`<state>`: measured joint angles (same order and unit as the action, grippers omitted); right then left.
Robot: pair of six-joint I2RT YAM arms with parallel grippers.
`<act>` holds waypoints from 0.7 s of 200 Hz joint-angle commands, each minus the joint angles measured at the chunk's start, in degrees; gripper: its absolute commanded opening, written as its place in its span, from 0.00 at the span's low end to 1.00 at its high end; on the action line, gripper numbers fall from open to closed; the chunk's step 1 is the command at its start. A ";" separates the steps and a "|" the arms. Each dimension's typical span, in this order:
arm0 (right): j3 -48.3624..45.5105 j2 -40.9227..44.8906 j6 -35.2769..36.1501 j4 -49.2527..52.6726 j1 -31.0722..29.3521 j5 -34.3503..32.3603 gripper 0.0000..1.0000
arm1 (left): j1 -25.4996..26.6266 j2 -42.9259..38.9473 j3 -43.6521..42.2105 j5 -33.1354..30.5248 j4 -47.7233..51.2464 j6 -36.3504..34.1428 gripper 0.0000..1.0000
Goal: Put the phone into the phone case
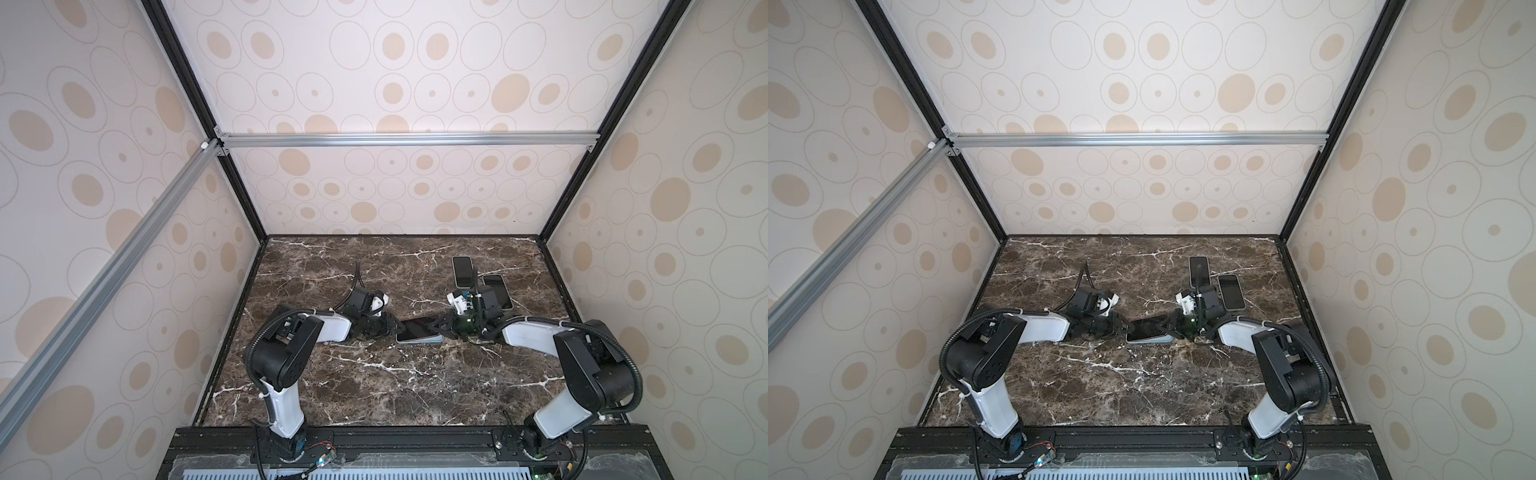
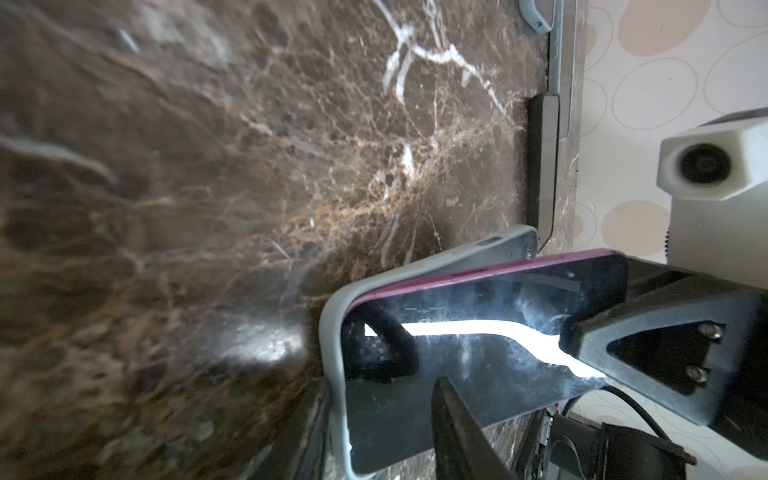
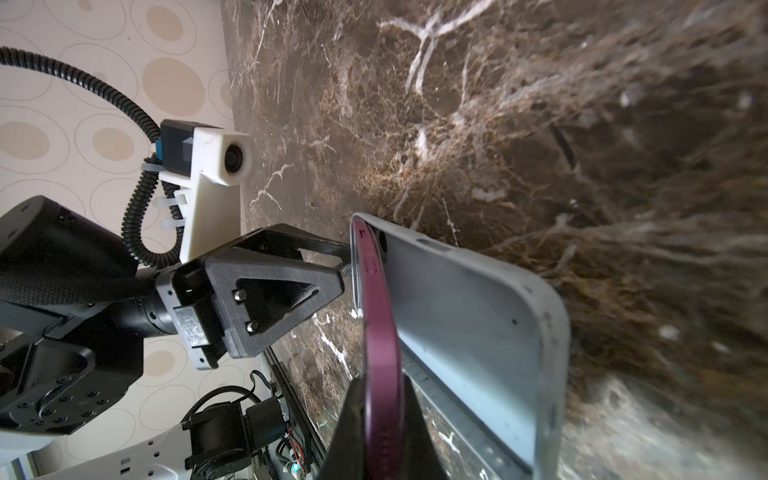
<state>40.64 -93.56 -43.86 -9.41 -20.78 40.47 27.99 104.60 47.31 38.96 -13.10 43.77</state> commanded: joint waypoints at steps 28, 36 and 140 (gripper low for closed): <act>-2.31 -5.41 1.81 8.84 -1.72 -10.37 0.06 | 1.90 1.67 1.74 2.33 0.79 -0.63 0.38; -1.94 -5.28 2.27 9.71 -1.66 -10.96 0.08 | 1.96 1.58 1.86 1.88 1.23 -0.99 0.38; 5.37 -2.34 6.49 21.11 -1.73 -15.07 0.34 | 1.96 1.29 3.08 -2.13 5.09 -4.21 0.32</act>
<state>45.04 -94.63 -39.40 2.11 -22.15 31.57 28.93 104.64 48.90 36.71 -9.87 41.12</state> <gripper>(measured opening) 0.298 0.326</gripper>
